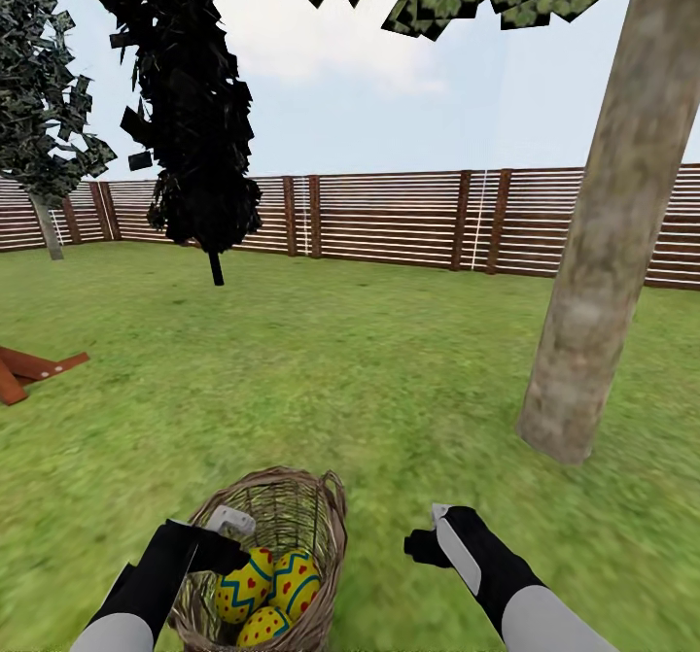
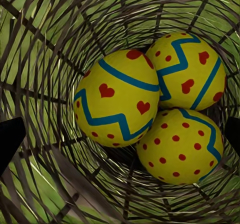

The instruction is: Take the three Easter eggs out of the wicker basket on the lawn in the garden, then place them on the lawn next to a single tree (choose any tree) so that all three eggs are next to the same tree and none are left in the basket.

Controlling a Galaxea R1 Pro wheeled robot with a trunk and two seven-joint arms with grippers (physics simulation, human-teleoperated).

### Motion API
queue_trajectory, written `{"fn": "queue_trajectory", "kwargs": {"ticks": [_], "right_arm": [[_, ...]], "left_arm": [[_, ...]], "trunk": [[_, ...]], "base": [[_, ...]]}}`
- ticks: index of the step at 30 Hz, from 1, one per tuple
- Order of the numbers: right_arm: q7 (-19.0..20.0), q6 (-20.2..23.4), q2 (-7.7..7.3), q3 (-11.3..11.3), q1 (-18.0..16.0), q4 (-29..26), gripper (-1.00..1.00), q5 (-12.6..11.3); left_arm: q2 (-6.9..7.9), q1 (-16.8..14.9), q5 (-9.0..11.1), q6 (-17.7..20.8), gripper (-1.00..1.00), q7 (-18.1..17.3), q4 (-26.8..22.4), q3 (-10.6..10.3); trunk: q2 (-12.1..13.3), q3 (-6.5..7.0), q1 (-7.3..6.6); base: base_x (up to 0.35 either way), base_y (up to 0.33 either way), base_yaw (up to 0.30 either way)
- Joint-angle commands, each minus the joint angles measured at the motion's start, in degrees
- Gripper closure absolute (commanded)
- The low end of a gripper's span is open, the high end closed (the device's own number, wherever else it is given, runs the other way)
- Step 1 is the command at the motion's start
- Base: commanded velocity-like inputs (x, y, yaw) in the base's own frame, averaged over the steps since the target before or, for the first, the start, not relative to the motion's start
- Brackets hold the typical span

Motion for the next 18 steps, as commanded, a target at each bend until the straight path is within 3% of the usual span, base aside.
{"fn": "queue_trajectory", "kwargs": {"ticks": [1, 13, 18], "right_arm": [[-0.5, 0.1, -0.04, 0.3, 0.0, -0.1, -1.00, -0.6], [-0.5, 0.1, -0.07, 0.3, 0.0, -0.1, -1.00, -0.6], [-0.6, 0.1, -0.08, 0.3, -0.1, -0.6, -1.00, -0.6]], "left_arm": [[-0.12, 0.0, -0.6, 0.1, -1.00, -0.5, -0.1, 0.4], [-0.33, -2.1, -0.6, 1.3, -1.00, -0.8, -0.1, 0.4], [-0.43, -2.8, -0.6, 2.5, -1.00, -0.9, -0.3, 0.4]], "trunk": [[0.0, -0.07, -0.01], [-0.2, -2.28, 0.25], [-0.2, -2.28, 0.25]], "base": [[0.000, 0.000, 0.000], [0.000, 0.000, 0.000], [0.000, 0.000, 0.000]]}}
